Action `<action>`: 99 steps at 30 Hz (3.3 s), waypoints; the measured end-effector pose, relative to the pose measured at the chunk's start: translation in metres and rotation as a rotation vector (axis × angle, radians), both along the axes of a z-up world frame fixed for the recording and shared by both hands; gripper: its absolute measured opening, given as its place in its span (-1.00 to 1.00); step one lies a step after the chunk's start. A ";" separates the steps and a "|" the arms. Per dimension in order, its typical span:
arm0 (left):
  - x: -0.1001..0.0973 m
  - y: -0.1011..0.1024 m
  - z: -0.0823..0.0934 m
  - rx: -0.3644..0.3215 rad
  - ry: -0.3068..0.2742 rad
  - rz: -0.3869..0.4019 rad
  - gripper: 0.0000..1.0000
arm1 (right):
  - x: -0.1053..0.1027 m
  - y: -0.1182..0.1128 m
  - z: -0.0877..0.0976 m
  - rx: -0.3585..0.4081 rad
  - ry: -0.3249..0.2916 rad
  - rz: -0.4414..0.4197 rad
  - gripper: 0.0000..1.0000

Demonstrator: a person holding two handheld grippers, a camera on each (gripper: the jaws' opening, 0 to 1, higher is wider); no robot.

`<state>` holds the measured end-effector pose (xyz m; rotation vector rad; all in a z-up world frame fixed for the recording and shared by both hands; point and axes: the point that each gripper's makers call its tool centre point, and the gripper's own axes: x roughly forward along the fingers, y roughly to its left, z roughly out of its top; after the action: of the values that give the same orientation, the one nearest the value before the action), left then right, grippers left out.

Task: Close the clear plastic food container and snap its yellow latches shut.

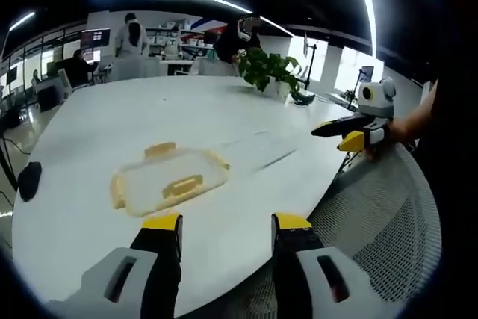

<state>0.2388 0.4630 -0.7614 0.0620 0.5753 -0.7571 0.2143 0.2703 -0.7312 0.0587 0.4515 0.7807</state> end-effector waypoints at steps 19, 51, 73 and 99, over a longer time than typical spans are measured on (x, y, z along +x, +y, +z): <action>0.000 -0.005 0.004 -0.037 0.011 -0.002 -0.04 | 0.002 -0.003 -0.004 0.004 0.026 -0.008 -0.03; -0.003 -0.011 0.014 -0.043 -0.020 -0.036 -0.22 | 0.005 -0.006 0.012 0.005 -0.050 -0.005 -0.07; 0.029 -0.028 0.053 -0.069 -0.049 -0.051 0.21 | 0.026 0.017 0.060 0.055 -0.127 0.061 -0.08; 0.063 0.000 0.054 -0.028 -0.023 -0.069 0.15 | 0.074 0.065 0.063 0.049 -0.150 0.096 -0.08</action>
<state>0.3018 0.4625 -0.7069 0.0653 0.5428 -0.8306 0.2886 0.3349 -0.6678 0.0238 0.2946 0.8843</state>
